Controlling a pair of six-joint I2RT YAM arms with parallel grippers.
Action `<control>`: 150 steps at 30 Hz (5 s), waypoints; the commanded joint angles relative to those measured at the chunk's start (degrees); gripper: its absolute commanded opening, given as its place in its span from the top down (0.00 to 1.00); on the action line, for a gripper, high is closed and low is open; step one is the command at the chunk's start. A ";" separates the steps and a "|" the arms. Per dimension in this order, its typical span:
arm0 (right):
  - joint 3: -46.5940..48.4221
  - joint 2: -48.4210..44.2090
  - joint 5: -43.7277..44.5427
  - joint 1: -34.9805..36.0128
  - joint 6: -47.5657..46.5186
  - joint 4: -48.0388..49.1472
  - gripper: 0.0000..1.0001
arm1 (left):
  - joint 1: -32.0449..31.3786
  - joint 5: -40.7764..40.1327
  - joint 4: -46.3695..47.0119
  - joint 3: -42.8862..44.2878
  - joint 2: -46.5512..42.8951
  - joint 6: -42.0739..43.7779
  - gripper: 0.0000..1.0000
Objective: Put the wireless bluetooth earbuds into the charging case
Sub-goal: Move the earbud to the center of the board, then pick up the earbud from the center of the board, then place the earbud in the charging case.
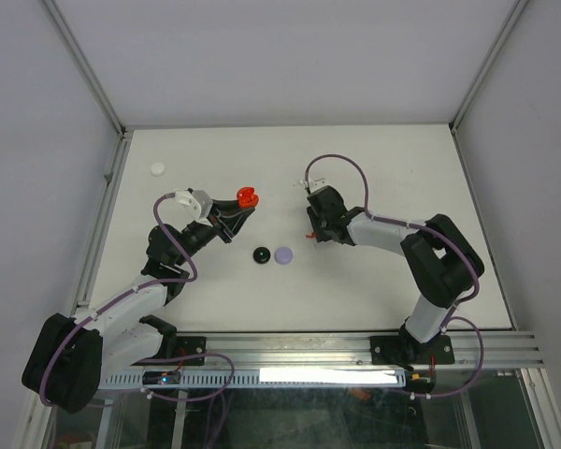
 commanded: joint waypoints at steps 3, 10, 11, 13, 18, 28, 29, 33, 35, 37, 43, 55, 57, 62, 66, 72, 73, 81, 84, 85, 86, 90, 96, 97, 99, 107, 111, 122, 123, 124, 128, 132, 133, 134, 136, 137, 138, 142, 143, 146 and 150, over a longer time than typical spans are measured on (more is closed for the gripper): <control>2.50 1.43 -2.16 -1.08 1.18 2.12 0.64 | 0.58 0.38 2.55 2.16 -0.45 0.94 1.00; 3.33 1.11 -0.91 -1.11 2.35 0.44 0.64 | 0.58 0.07 2.46 2.10 -0.60 1.07 1.00; 3.20 0.61 -0.59 -1.13 2.64 -0.27 0.64 | 0.58 0.02 2.52 2.11 -0.60 1.08 1.00; 2.67 -0.40 -0.74 -1.09 3.11 -1.77 0.63 | 0.55 0.19 2.48 2.11 -0.52 1.00 1.00; 0.22 -2.79 -3.12 -1.03 4.83 -4.05 0.63 | 0.58 0.39 2.44 2.21 -0.43 0.84 1.00; 0.40 -1.83 -5.91 -1.00 5.96 -3.09 0.63 | 0.58 0.57 2.46 2.29 -0.08 0.71 1.00; 0.53 -1.43 -5.85 -1.01 6.03 -2.47 0.63 | 0.59 0.52 2.40 2.29 -0.08 0.76 1.00; 1.19 0.45 -4.94 -1.06 5.67 -0.92 0.63 | 0.58 0.48 2.36 2.29 -0.01 0.79 1.00; 1.82 1.35 -4.72 -1.11 5.51 -0.53 0.63 | 0.57 0.55 2.43 2.29 0.09 0.77 1.00; 2.67 2.06 -4.82 -1.13 5.30 -0.22 0.63 | 0.54 0.57 2.44 2.28 0.09 0.83 1.00; 5.43 4.01 -6.11 -1.11 4.96 0.58 0.63 | 0.58 0.42 2.34 2.29 -0.07 1.06 1.00; 6.82 -1.98 -5.38 -1.75 3.64 -1.68 0.63 | 0.58 0.03 1.88 2.29 -0.52 1.52 1.00; 6.49 -3.77 -6.55 -2.02 3.82 -1.48 0.63 | 0.57 0.04 1.92 2.29 -0.52 1.52 1.00; 5.41 -5.52 -11.57 -2.05 2.34 1.15 0.63 | 0.58 0.43 1.84 2.38 -0.36 1.41 1.00; 6.48 -2.97 -14.04 -2.09 1.47 1.38 0.63 | 0.58 0.48 1.68 2.47 -0.43 1.44 1.00; 8.00 0.63 -15.68 -2.04 0.91 1.62 0.63 | 0.54 0.66 1.60 2.55 -0.26 1.44 1.00; 8.11 1.18 -15.67 -2.09 0.81 1.64 0.63 | 0.58 0.65 1.55 2.55 -0.25 1.44 1.00; 9.62 4.92 -15.78 -2.07 0.45 2.01 0.65 | 0.57 1.01 1.25 2.73 -0.16 1.61 1.00; 9.91 5.80 -15.60 -2.07 0.39 1.86 0.66 | 0.58 1.01 1.17 2.77 -0.18 1.62 1.00; 9.93 5.95 -15.52 -2.09 0.37 1.78 0.66 | 0.57 1.01 1.20 2.73 -0.17 1.62 1.00; 9.96 6.09 -15.51 -2.09 0.32 1.73 0.66 | 0.58 1.01 1.25 2.74 -0.13 1.62 1.00; 9.83 6.54 -15.50 -2.09 0.15 1.51 0.67 | 0.56 1.14 1.29 2.78 0.01 1.53 1.00; 10.13 7.21 -15.62 -2.08 -0.12 0.62 0.70 | 0.58 1.27 1.30 2.82 0.19 1.41 1.00; 10.10 7.23 -15.53 -2.09 -0.23 0.47 0.71 | 0.54 1.34 1.23 2.82 0.25 1.44 1.00; 10.10 7.13 -15.10 -2.00 -0.33 0.22 0.72 | 0.59 1.45 1.26 2.82 0.36 1.36 1.00; 10.59 4.09 -12.71 -1.28 -1.25 -1.76 0.83 | 0.58 1.80 1.36 2.92 0.54 1.34 1.00; 10.54 -0.15 -10.06 0.01 -2.64 -2.91 0.83 | 0.56 2.42 1.44 2.95 0.80 1.35 1.00; 10.64 -14.58 -3.67 4.87 -10.06 -3.11 0.85 | 0.57 5.40 1.81 3.24 1.50 1.22 1.00; 10.84 -15.84 -3.33 5.54 -11.09 -2.96 0.85 | 0.58 5.90 1.87 3.30 1.57 1.07 1.00; 10.96 -17.27 -3.04 6.53 -12.08 -2.79 0.85 | 0.58 6.76 1.91 3.34 1.73 0.98 1.00; 10.92 -22.92 -1.89 9.95 -16.35 -0.45 0.84 | 0.58 9.64 2.22 3.73 2.40 0.42 1.00; 10.50 -27.24 -1.59 13.22 -20.45 2.49 0.84 | 0.52 12.06 2.41 4.20 2.98 -0.16 1.00; 10.46 -28.06 -1.54 13.99 -21.45 3.37 0.84 | 0.57 12.58 2.49 4.31 3.12 -0.34 1.00; 10.45 -28.72 -1.52 14.87 -22.44 3.92 0.83 | 0.50 13.07 2.45 4.35 3.17 -0.41 1.00; 10.22 -30.02 -1.41 16.69 -24.40 5.63 0.83 | 0.49 13.90 2.64 4.44 3.26 -0.64 1.00; 9.86 -30.75 -1.41 17.59 -25.43 6.72 0.83 | 0.44 14.25 2.69 4.48 3.26 -0.74 1.00; 9.50 -31.27 -1.63 18.38 -26.60 8.03 0.83 | 0.49 14.59 2.77 4.49 3.26 -0.81 1.00; 8.95 -32.17 -2.71 21.15 -30.19 11.58 0.83 | 0.49 15.59 3.03 4.64 3.42 -1.04 1.00; 8.91 -32.00 -3.00 21.67 -31.09 12.26 0.84 | 0.49 15.97 3.16 4.73 3.44 -1.22 1.00; 8.96 -31.09 -3.67 23.23 -33.45 14.10 0.83 | 0.54 16.59 3.84 4.61 3.48 -1.66 1.00; 8.64 -29.45 -3.90 25.19 -36.03 16.30 0.83 | 0.49 16.81 4.44 4.43 3.44 -1.99 1.00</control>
